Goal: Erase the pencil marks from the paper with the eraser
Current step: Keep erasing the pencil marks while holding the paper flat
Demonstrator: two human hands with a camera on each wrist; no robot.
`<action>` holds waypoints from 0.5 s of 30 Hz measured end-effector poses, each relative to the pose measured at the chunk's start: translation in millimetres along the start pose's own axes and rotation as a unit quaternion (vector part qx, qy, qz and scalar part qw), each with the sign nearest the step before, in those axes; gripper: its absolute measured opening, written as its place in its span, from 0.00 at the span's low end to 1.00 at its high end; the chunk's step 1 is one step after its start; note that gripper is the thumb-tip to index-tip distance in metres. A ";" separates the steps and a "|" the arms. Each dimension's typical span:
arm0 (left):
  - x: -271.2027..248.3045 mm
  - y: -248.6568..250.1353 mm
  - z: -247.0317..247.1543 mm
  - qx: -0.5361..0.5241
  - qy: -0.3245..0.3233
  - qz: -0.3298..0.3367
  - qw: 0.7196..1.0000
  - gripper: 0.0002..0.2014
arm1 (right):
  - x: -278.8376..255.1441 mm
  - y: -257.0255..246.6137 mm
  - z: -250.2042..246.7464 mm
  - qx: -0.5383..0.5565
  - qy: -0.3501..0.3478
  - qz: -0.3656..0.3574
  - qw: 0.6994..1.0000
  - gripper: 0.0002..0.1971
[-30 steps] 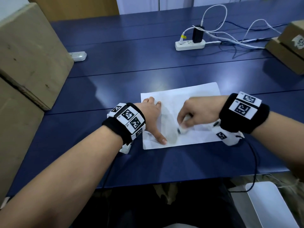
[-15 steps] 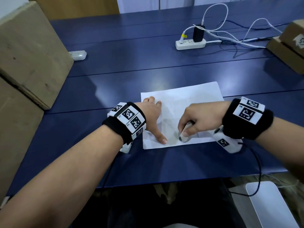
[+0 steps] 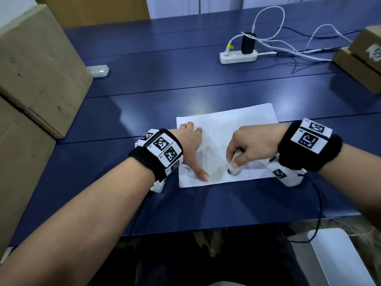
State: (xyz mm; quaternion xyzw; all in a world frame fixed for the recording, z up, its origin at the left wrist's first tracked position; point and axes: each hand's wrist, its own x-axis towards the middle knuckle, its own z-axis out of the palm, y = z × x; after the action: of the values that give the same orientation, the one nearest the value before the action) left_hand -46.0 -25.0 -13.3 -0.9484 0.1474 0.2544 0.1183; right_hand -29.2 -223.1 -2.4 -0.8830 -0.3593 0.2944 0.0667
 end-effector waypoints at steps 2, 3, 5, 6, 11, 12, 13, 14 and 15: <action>0.2 0.1 -0.5 -0.001 0.000 0.000 1.000 0.75 | 9.0 8.5 -6.5 -0.013 0.070 0.039 0.997 0.07; 0.4 -0.2 -0.6 -0.003 -0.002 -0.001 1.000 0.75 | 12.3 13.0 -10.1 -0.010 0.104 0.063 0.993 0.09; 1.0 -0.4 -0.4 -0.007 -0.006 -0.003 1.000 0.75 | 13.5 18.2 -12.7 -0.001 0.144 0.080 0.986 0.10; 1.2 -0.5 -0.2 -0.006 -0.005 -0.002 1.000 0.75 | 12.2 18.0 -11.7 0.000 0.142 0.071 0.987 0.09; 0.9 -0.2 0.2 0.000 0.002 0.001 1.000 0.75 | 0.5 -3.3 2.9 0.026 0.003 -0.007 1.000 0.04; 0.8 0.2 0.1 0.002 0.002 0.000 1.000 0.75 | 1.6 -2.7 2.7 0.022 0.004 -0.009 1.000 0.05; 0.8 0.2 -0.2 0.003 0.003 0.000 1.000 0.74 | 5.1 0.3 0.4 0.010 0.021 -0.001 1.000 0.05; 0.8 0.2 -0.7 0.004 0.004 0.001 1.000 0.74 | 9.2 4.6 -3.2 0.001 0.053 0.015 0.998 0.06; 0.7 0.4 -0.9 0.003 0.002 0.001 1.000 0.74 | 12.7 9.9 -7.7 -0.001 0.090 0.043 0.995 0.08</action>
State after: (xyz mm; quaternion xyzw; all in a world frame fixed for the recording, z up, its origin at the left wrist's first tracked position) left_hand -45.1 -25.8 -13.0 -0.9485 0.1495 0.2519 0.1205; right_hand -11.7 -221.1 -5.4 -0.9205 -0.3142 0.2161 0.0848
